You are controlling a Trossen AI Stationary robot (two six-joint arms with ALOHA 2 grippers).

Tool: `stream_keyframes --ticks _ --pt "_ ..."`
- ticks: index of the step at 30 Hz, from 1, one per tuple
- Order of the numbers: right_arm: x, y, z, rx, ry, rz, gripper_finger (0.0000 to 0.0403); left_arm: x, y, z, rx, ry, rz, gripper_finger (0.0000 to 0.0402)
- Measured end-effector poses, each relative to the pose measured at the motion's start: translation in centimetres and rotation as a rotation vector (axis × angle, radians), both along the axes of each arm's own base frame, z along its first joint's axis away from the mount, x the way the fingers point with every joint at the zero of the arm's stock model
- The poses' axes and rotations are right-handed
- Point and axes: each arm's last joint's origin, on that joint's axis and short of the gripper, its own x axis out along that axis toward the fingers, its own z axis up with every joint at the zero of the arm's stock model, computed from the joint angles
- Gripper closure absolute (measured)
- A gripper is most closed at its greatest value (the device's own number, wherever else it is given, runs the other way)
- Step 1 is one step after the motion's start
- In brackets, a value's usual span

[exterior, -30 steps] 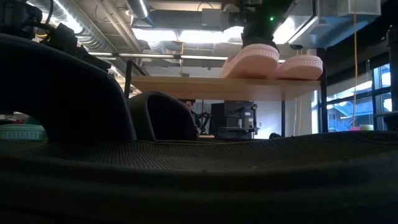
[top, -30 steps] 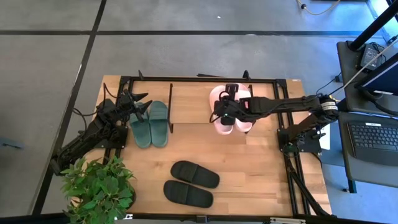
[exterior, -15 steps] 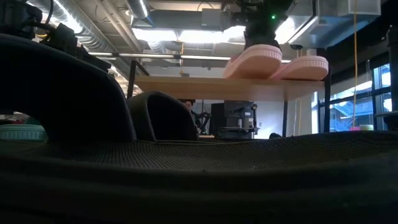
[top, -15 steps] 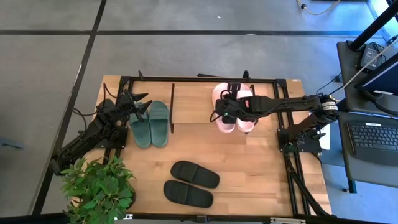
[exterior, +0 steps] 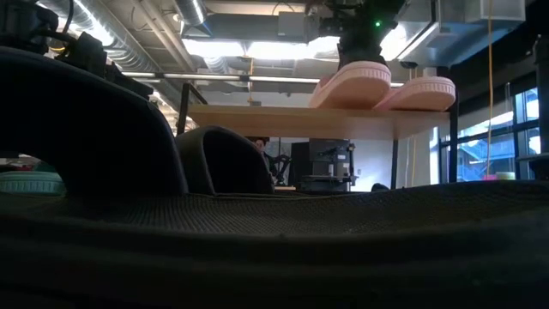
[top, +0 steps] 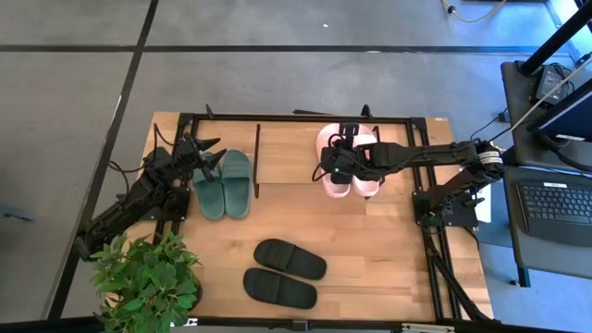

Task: Pick and place slides into the shelf
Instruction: Put the pink slide on the shelf

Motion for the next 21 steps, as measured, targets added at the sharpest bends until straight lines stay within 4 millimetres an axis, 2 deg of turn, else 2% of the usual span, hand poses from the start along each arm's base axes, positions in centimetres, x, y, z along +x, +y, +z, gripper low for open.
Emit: stream_keyframes --ticks 6,21 --pt "-0.02 0.0 -0.03 0.001 0.002 -0.001 0.0321 0.0 0.0 0.0 0.0 0.0 0.0 0.0185" --pt "0.01 -0.02 -0.01 -0.006 -0.002 -0.007 0.0313 0.0 0.0 0.0 0.0 0.0 0.0 0.0185"
